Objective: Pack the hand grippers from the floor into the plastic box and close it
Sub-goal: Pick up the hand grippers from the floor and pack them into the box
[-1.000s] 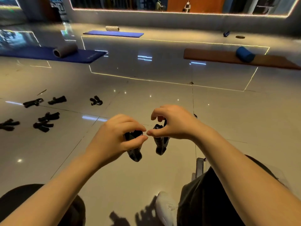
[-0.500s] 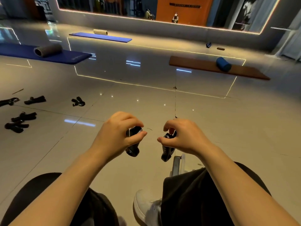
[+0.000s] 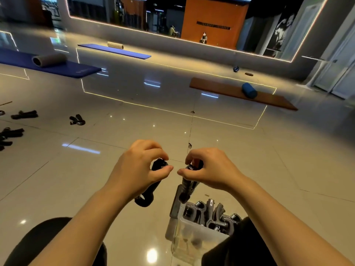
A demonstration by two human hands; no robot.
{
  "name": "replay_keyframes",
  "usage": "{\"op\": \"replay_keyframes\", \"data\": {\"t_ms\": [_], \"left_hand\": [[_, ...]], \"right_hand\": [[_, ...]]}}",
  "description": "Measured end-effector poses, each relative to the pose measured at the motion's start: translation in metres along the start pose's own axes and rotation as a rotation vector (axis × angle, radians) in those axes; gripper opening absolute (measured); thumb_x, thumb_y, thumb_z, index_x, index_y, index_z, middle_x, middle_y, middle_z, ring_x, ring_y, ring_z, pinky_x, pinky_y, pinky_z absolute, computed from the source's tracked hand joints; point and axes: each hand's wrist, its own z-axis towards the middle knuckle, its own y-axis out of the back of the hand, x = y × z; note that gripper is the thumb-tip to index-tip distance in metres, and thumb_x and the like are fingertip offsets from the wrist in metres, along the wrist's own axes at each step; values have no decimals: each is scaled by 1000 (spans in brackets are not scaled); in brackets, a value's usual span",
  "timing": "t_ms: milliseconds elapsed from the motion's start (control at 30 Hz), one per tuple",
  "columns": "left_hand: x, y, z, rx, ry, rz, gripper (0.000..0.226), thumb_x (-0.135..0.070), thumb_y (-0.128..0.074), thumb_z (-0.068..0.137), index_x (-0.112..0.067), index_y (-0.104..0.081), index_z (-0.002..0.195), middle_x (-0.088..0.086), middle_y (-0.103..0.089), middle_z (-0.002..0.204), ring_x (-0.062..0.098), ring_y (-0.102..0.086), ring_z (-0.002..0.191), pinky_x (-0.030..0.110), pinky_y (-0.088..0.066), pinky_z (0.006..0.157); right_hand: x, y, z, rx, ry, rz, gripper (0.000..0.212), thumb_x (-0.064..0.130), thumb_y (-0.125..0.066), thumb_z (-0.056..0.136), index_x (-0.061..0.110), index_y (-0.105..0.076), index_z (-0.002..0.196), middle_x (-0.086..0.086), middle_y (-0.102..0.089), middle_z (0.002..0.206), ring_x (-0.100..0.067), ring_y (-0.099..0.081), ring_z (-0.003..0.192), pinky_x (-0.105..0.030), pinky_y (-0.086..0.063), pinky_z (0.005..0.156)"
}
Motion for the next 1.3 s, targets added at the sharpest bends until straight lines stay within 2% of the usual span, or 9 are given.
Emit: {"op": "replay_keyframes", "data": {"t_ms": [133, 233, 400, 500, 633, 833, 1033, 1133, 1300], "left_hand": [[-41, -38, 9, 86, -35, -17, 49, -63, -42, 74, -26, -69, 92, -10, -61, 98, 8, -52, 95, 24, -44, 77], [-65, -68, 18, 143, -52, -19, 50, -63, -41, 76, -25, -69, 93, -10, -62, 97, 8, -52, 94, 27, -47, 77], [-92, -104, 27, 230, -30, -39, 50, -65, -43, 76, -26, -69, 94, -16, -56, 95, 6, -50, 92, 26, -42, 80], [-104, -117, 34, 371, -117, -23, 43, -58, -47, 76, -25, -67, 97, -16, -52, 95, 4, -47, 92, 23, -43, 81], [-106, -130, 56, 602, -285, 71, 46, -56, -46, 75, -24, -66, 101, -13, -52, 99, 4, -46, 94, 11, -39, 77], [-83, -175, 67, 613, -296, 22, 42, -56, -48, 76, -25, -65, 98, -10, -57, 99, 6, -49, 93, 11, -39, 76], [-53, -230, 56, 530, -421, -25, 38, -53, -47, 82, -22, -68, 91, -4, -63, 100, 14, -55, 96, 25, -47, 76], [-31, -265, 38, 470, -422, -60, 36, -50, -49, 83, -19, -68, 90, -2, -63, 98, 16, -54, 98, 29, -49, 82], [-19, -313, 9, 373, -508, -69, 32, -36, -52, 87, -8, -68, 86, 7, -64, 100, 24, -46, 113, 30, -37, 98]], "right_hand": [[-42, -1, -30, -36, -98, 81, 40, 58, -60, 78, 19, -65, 86, 9, -61, 76, -8, -56, 71, -26, -48, 62], [-75, 8, -45, -17, -124, 14, 36, 57, -60, 79, 21, -63, 85, 11, -58, 75, -7, -53, 71, -21, -40, 58], [-150, 32, -76, -61, -315, 135, 37, 56, -65, 75, 20, -65, 86, 9, -62, 80, -7, -59, 76, -26, -52, 66], [-178, 29, -91, -79, -374, 134, 38, 57, -66, 74, 21, -65, 86, 9, -63, 81, -8, -59, 78, -30, -53, 70], [-193, 16, -93, 49, -370, 119, 39, 57, -67, 74, 21, -65, 89, 8, -61, 84, -10, -57, 80, -29, -53, 70], [-213, -8, -78, 227, -310, 160, 43, 58, -68, 71, 25, -62, 98, 12, -58, 82, -6, -57, 79, -25, -50, 70], [-257, -71, -76, 223, -315, 124, 57, 56, -68, 72, 28, -55, 120, 9, -58, 95, -11, -60, 86, -33, -52, 79], [-281, -96, -73, 221, -240, -10, 58, 53, -65, 75, 25, -52, 124, 5, -56, 107, -16, -57, 95, -33, -49, 82], [-316, -128, -79, 344, 319, -548, 55, 43, -66, 70, 12, -50, 112, -14, -60, 97, -34, -57, 95, -46, -47, 78]]}}
